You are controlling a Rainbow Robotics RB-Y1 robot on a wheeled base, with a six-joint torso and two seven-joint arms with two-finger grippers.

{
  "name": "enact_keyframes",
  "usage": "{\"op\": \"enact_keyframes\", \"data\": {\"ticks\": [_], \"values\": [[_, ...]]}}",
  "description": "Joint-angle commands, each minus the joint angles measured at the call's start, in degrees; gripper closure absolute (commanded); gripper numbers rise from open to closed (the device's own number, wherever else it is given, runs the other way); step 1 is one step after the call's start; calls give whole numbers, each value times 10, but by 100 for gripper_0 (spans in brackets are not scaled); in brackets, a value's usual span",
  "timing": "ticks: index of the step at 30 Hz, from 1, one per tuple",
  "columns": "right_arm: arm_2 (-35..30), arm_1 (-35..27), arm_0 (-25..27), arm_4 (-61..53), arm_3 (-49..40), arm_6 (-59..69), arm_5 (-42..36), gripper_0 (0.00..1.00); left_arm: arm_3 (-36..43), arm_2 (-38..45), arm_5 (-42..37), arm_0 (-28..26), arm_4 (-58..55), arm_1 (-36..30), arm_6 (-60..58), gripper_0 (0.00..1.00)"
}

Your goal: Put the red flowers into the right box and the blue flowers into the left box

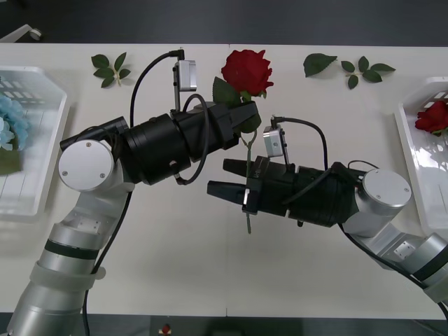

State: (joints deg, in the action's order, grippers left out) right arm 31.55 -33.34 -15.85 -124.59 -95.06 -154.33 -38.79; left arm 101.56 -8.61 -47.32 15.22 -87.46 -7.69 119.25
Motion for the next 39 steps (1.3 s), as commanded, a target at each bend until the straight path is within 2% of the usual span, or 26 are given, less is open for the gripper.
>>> {"op": "enact_keyframes", "data": {"ticks": [1,2,3,4,10,11,14,17,20,25,30,34,39], "values": [[-2,-2,-7,2,-18,-6,12,65,14,0,2,19,-1,1,-30,100],[0,-3,-6,2,-18,-4,14,73,14,0,2,19,-1,1,-30,100],[4,-3,-7,2,-17,-3,17,93,14,1,2,19,-1,1,-31,100],[4,-3,-7,2,-18,-2,20,100,14,2,2,19,-1,1,-31,100],[11,-6,-6,2,-18,1,30,100,14,3,2,19,-2,1,-31,100],[11,-6,-7,2,-18,2,30,100,14,3,2,19,-3,0,-31,90],[11,-6,-7,2,-18,3,30,100,14,7,2,19,-5,-9,-31,47],[11,-8,-6,2,-18,3,30,100,14,8,2,18,-24,-27,-31,29],[12,-9,-6,2,-18,2,30,100,14,8,2,15,-58,-53,-30,18],[12,-10,-6,2,-18,3,30,100,15,8,-8,-2,-151,-123,-19,8],[12,-14,-7,2,-18,3,31,100,30,34,-51,-37,-237,-219,-15,8],[12,-30,-11,2,-18,3,30,100,30,81,-107,-58,-251,-281,-16,8],[17,-112,-51,2,-18,7,27,100,24,162,-193,-83,-203,-360,-22,8]]}}
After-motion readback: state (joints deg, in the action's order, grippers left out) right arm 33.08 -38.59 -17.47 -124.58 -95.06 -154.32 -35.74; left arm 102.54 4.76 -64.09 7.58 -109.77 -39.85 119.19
